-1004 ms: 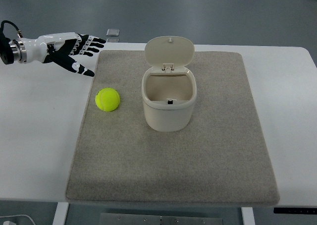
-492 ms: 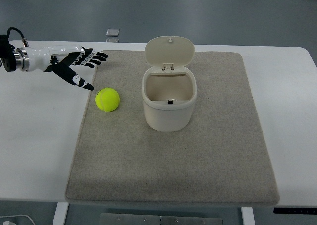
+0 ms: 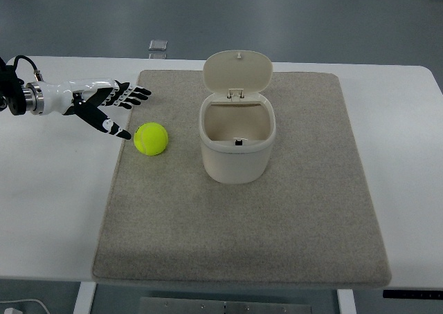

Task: Put tennis ball into box with left hand
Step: 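Lower the left hand onto the yellow-green tennis ball, fingers spread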

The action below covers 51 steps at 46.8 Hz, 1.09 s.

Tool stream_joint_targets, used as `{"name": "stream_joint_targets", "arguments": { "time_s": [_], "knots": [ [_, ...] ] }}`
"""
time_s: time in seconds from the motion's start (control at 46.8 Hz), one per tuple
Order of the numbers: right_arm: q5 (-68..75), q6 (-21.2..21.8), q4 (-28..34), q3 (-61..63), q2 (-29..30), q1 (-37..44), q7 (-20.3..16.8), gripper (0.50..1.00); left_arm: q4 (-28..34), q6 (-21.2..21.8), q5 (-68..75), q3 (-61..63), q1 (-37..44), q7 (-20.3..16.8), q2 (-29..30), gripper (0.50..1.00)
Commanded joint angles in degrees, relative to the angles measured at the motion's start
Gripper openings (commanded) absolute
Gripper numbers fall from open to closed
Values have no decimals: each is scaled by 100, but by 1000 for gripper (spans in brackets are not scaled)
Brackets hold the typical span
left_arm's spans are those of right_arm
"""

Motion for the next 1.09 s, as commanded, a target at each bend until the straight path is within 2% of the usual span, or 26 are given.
{"name": "stream_joint_targets", "arguments": {
  "time_s": [0.0,0.513,0.641,1.069],
  "knots": [
    [0,0,0,0,0,0,0,938,2,0,-6,0,6,1,-9,988],
    [0,0,0,0,0,0,0,938,2,61,161,18,243,1,-158,979],
    [0,0,0,0,0,0,0,938,-7,246,293,9,217,1,-202,979],
    [0,0,0,0,0,0,0,938,-59,307,285,-149,243,1,-466,977]
  ]
}}
